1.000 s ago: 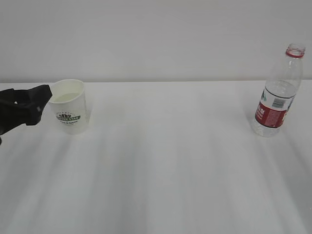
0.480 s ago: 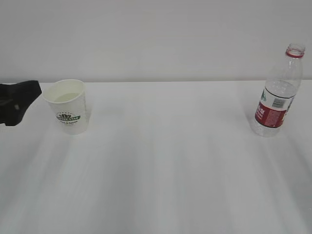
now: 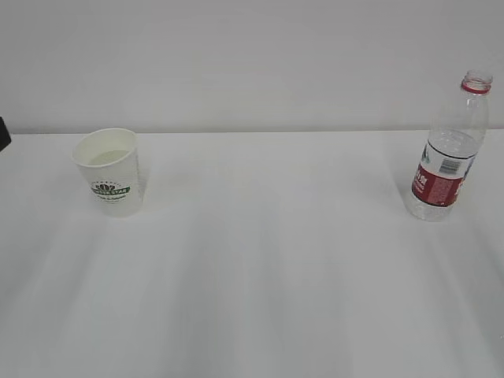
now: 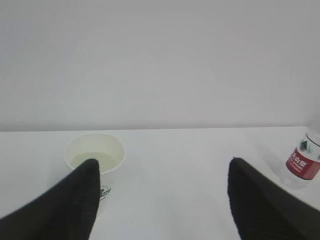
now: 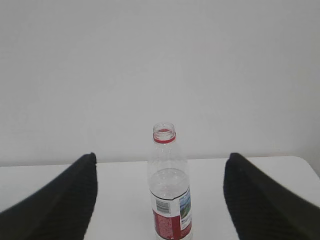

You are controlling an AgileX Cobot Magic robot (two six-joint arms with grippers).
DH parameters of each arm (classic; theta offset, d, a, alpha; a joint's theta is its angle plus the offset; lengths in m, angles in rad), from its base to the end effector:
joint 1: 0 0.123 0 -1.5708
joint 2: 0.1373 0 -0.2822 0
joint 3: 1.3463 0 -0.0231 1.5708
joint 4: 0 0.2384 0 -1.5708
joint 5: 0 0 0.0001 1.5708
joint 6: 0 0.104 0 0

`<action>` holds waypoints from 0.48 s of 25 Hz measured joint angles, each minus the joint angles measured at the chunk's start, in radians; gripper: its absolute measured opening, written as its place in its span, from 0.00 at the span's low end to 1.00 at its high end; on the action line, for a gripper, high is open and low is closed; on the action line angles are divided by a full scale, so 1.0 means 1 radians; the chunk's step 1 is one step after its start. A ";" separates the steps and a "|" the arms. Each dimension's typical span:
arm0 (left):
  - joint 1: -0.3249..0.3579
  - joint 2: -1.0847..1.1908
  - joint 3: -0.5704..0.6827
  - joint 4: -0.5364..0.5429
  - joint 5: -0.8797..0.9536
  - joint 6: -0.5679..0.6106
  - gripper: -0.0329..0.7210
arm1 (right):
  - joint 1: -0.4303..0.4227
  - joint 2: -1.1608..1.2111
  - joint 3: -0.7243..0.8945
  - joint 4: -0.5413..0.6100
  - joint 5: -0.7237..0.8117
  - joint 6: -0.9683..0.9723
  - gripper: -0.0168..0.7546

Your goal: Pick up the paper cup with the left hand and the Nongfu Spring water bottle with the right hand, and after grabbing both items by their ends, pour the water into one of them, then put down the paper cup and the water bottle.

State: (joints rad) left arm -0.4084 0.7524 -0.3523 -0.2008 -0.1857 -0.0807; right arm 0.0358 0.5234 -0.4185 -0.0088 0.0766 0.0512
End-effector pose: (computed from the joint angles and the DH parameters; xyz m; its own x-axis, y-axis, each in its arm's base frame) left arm 0.1477 -0.0598 0.2772 -0.2149 -0.2060 -0.9547 0.3165 0.9101 -0.2676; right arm 0.1194 0.0042 0.3052 -0.0955 0.0390 -0.9947 -0.0311 0.9986 0.0422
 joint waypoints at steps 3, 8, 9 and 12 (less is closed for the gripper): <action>0.000 -0.096 0.000 0.006 0.096 0.000 0.81 | 0.000 -0.058 -0.032 -0.002 0.082 0.000 0.79; 0.000 -0.218 0.000 0.008 0.241 0.000 0.81 | 0.000 -0.145 -0.077 -0.008 0.175 0.000 0.79; 0.000 -0.240 0.000 0.010 0.272 0.000 0.81 | 0.000 -0.159 -0.083 -0.008 0.202 0.000 0.79; 0.000 -0.302 0.000 0.010 0.351 0.000 0.81 | 0.000 -0.208 -0.105 -0.008 0.272 0.000 0.79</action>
State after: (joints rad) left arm -0.4084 0.4509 -0.3523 -0.1904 0.1654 -0.0807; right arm 0.0358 0.3151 -0.5239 -0.0168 0.3487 0.0512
